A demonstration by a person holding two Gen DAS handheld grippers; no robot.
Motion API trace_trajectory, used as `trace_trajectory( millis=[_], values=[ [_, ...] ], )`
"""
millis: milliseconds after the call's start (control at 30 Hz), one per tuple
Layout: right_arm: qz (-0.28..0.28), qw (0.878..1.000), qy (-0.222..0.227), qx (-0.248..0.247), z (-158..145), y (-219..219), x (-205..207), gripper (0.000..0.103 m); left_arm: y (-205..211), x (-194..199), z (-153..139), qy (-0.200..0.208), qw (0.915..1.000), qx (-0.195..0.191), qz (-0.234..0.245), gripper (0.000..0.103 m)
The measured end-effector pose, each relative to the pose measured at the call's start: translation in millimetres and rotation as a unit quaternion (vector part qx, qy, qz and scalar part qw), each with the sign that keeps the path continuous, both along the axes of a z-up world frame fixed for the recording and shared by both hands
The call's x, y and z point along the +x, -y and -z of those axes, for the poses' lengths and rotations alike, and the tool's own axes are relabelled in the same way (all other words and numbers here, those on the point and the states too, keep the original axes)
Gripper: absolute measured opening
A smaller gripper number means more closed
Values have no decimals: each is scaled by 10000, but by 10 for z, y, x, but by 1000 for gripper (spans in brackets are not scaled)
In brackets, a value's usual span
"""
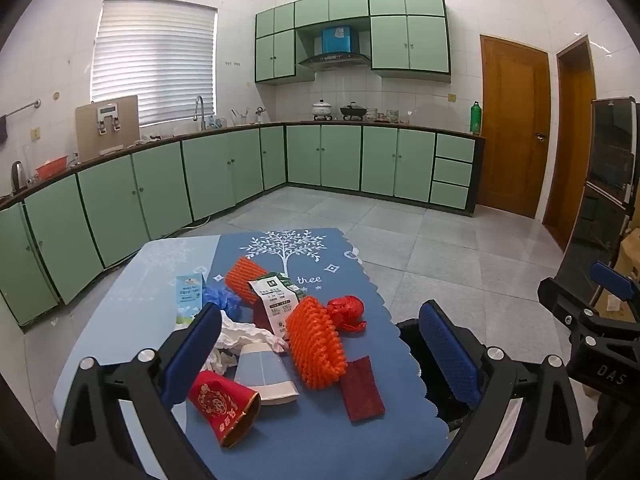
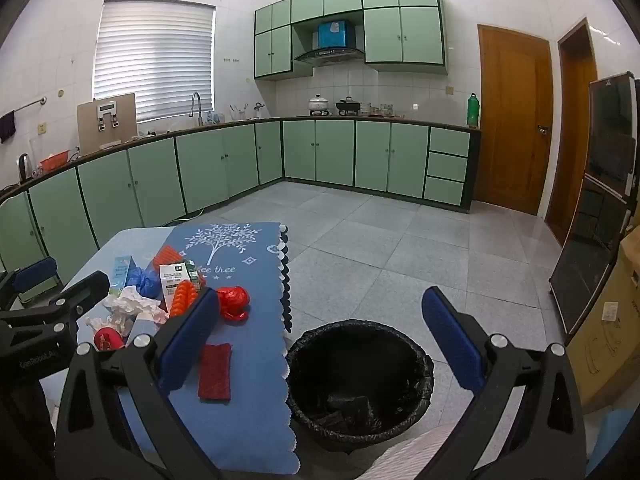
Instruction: Collect trash
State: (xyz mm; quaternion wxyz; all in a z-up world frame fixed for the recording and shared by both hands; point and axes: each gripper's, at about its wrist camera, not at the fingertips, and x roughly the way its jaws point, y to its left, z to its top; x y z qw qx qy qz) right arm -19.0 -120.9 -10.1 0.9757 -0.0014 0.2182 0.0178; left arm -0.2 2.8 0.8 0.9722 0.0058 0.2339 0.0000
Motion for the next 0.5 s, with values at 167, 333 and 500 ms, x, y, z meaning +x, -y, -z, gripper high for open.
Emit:
trace_trajectory(
  millis=[167,333,500],
  values=[
    [-3,10000,5,-3,47,31,23,98,10,13,-3,-1,10000,9,-7,97],
    [-3,10000,7,7,18,26,5,98,-11,26,-4,3,10000,16,-4,97],
    [0,10000,7,12,19,24,6,98,17,8,-6,4,10000,16,-12,97]
  ],
)
